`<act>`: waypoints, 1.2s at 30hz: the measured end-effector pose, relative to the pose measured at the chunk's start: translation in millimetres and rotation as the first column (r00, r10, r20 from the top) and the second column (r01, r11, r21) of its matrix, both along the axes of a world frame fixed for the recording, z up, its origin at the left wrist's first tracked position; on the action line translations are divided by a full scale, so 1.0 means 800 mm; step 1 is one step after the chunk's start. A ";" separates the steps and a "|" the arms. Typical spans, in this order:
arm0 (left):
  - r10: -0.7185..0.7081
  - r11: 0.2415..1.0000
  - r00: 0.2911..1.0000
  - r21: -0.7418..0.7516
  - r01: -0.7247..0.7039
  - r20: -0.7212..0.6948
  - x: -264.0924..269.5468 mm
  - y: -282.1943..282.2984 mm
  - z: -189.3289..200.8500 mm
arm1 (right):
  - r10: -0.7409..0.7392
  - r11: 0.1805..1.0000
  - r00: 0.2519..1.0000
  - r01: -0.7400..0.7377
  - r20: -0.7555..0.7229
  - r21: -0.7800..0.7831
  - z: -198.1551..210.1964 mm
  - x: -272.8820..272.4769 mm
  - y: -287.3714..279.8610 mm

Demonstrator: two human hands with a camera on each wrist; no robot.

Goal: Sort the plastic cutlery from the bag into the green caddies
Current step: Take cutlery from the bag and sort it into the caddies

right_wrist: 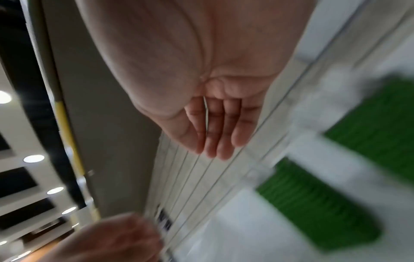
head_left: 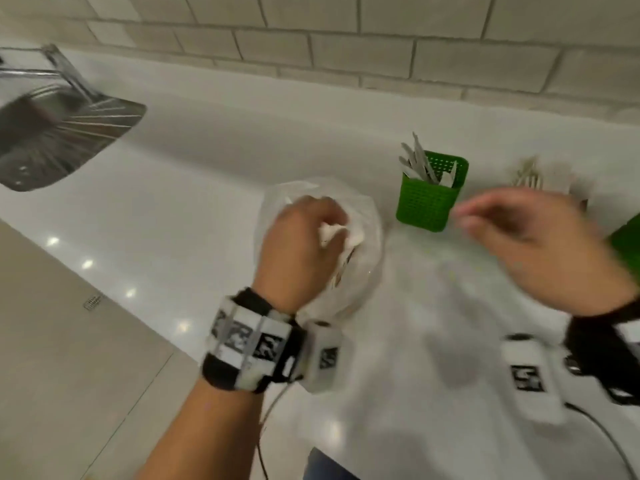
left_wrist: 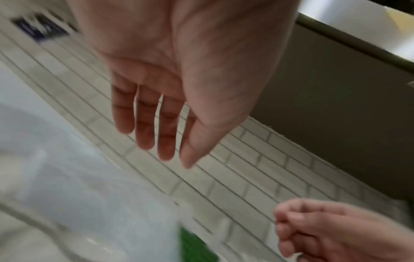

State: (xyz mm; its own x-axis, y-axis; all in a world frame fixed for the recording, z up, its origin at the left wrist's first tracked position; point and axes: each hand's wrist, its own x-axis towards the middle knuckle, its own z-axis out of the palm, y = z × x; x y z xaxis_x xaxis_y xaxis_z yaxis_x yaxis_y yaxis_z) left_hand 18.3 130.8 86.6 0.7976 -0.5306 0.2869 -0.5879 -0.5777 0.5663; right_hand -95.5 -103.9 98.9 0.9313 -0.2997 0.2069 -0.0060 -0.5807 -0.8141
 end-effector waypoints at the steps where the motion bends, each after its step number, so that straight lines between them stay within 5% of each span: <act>1: 0.066 0.994 0.997 0.088 -0.063 -0.029 0.019 0.014 -0.004 | 0.127 0.992 0.991 -0.126 -0.051 0.025 -0.003 0.018 0.040; 3: 0.125 0.938 0.979 0.340 -0.063 -0.162 0.049 0.029 -0.021 | 0.308 0.949 0.938 -0.314 -0.158 -0.016 -0.018 0.055 0.098; 6: 0.097 0.816 0.966 0.575 0.061 -0.240 0.066 0.032 -0.049 | 0.387 0.883 0.837 -0.457 -0.388 -0.104 -0.051 0.098 0.138; 8: 0.053 0.765 0.980 0.639 0.085 -0.194 0.070 0.030 -0.063 | 0.296 0.848 0.818 -0.463 -0.494 -0.259 -0.069 0.112 0.147; 11: 0.023 0.720 0.982 0.684 0.115 -0.189 0.082 0.026 -0.066 | 0.075 0.846 0.880 -0.305 -0.468 -0.438 -0.081 0.124 0.148; 14: 0.000 0.758 0.972 0.634 0.154 -0.236 0.094 0.024 -0.061 | -0.061 0.821 0.870 -0.236 -0.489 -0.521 -0.083 0.129 0.150; 17: -0.093 0.861 0.950 0.454 0.227 -0.299 0.104 0.036 -0.057 | -0.106 0.923 0.856 -0.105 -0.506 -0.370 -0.079 0.132 0.142; 20: -0.169 0.959 0.949 0.177 0.221 -0.266 0.115 0.054 -0.040 | -0.141 0.975 0.929 0.070 -0.342 -0.210 -0.071 0.148 0.134; 23: -0.027 0.999 0.998 0.023 0.029 -0.052 0.134 0.062 -0.041 | 0.070 0.963 0.911 -0.167 -0.406 -0.209 -0.064 0.167 0.142; 26: -0.017 0.964 0.962 0.252 0.088 -0.272 0.146 0.062 -0.060 | 0.148 0.759 0.701 -0.533 -0.697 -0.375 -0.070 0.174 0.160; 27: -0.063 0.956 0.942 0.251 0.151 -0.331 0.147 0.060 -0.067 | 0.106 0.686 0.693 -0.570 -0.714 -0.452 -0.072 0.175 0.167; 31: -0.111 0.989 0.913 0.048 0.140 -0.392 0.146 0.053 -0.068 | 0.102 0.422 0.868 -0.480 -0.486 -0.769 -0.073 0.173 0.190; 36: -0.074 0.997 0.929 -0.015 0.073 -0.361 0.148 0.069 -0.077 | 0.187 0.317 0.877 -0.480 -0.443 -0.818 -0.086 0.168 0.192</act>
